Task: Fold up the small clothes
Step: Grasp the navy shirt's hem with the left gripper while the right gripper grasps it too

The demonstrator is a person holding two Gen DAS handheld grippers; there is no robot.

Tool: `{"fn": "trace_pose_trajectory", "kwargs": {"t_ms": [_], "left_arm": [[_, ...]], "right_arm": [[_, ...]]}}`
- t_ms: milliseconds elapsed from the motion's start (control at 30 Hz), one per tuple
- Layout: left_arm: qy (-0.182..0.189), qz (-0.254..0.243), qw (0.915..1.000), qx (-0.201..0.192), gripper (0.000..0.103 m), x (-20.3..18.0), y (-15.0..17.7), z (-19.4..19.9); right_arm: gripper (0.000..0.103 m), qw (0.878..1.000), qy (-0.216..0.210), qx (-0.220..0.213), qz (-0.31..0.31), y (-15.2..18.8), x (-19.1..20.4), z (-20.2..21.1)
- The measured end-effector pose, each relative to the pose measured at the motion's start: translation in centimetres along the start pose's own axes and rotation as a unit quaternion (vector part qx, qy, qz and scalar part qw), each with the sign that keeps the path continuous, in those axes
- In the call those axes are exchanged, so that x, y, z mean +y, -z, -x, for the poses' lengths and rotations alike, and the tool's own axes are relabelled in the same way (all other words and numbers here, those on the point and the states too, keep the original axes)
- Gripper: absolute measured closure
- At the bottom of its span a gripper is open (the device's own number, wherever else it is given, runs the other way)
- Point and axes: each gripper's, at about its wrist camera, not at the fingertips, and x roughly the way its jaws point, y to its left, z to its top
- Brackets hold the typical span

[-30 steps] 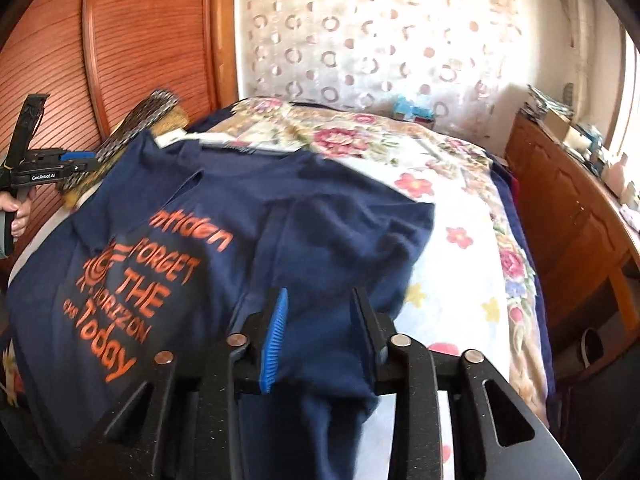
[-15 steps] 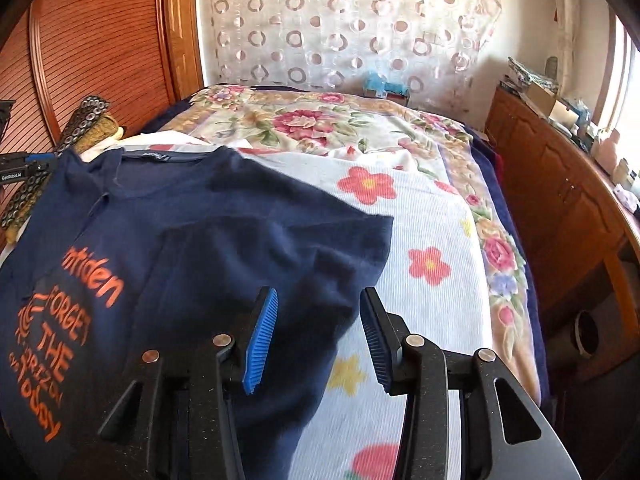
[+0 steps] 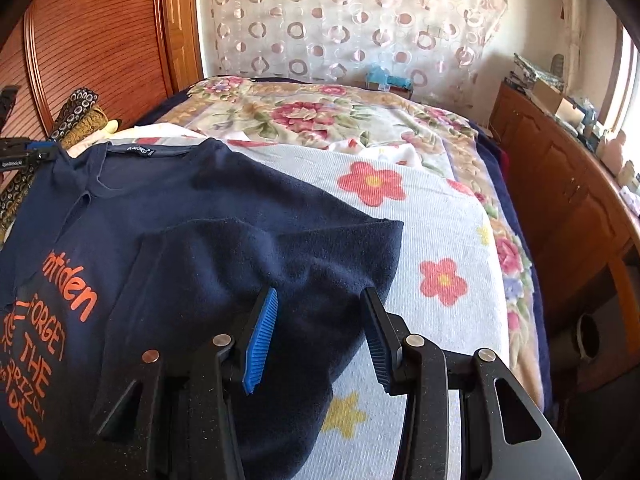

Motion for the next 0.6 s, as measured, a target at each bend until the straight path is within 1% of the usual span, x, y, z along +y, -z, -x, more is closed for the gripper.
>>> {"fn": "trace_pose_trajectory", "kwargs": {"t_ms": [67, 133, 167, 233, 267, 400, 433, 600], "left_arm": [[0.0, 0.001, 1.0, 0.006, 0.077, 0.0, -0.4, -0.4], [0.008, 0.002, 0.9999, 0.007, 0.088, -0.1, -0.5, -0.6], [0.012, 0.001, 0.9999, 0.008, 0.096, -0.1, -0.6, -0.7], [0.012, -0.007, 0.9999, -0.003, 0.096, -0.5, -0.6, -0.4], [0.006, -0.009, 0.9999, -0.012, 0.097, -0.5, -0.6, 0.0], [-0.024, 0.02, 0.9973, -0.066, 0.097, 1.1, -0.9, 3.0], [-0.028, 0.028, 0.9967, -0.071, 0.097, 1.7, -1.0, 3.4], [-0.028, 0.036, 0.9962, -0.074, 0.097, 2.9, -0.4, 3.6]], "right_arm": [[0.058, 1.0, -0.004, 0.001, -0.003, -0.1, -0.3, 0.0], [0.058, 1.0, -0.006, 0.001, -0.005, -0.1, -0.4, 0.0], [0.058, 1.0, -0.005, 0.001, -0.005, -0.1, -0.4, 0.0], [0.058, 1.0, -0.005, 0.001, -0.004, -0.1, -0.4, 0.0], [0.058, 1.0, -0.006, 0.0, -0.004, -0.1, -0.5, 0.0], [0.058, 1.0, -0.004, -0.001, 0.001, -0.1, -0.4, -0.1], [0.058, 1.0, -0.004, 0.0, 0.004, -0.2, -0.3, -0.2], [0.058, 1.0, 0.009, -0.009, -0.003, -0.8, -1.1, -0.1]]}}
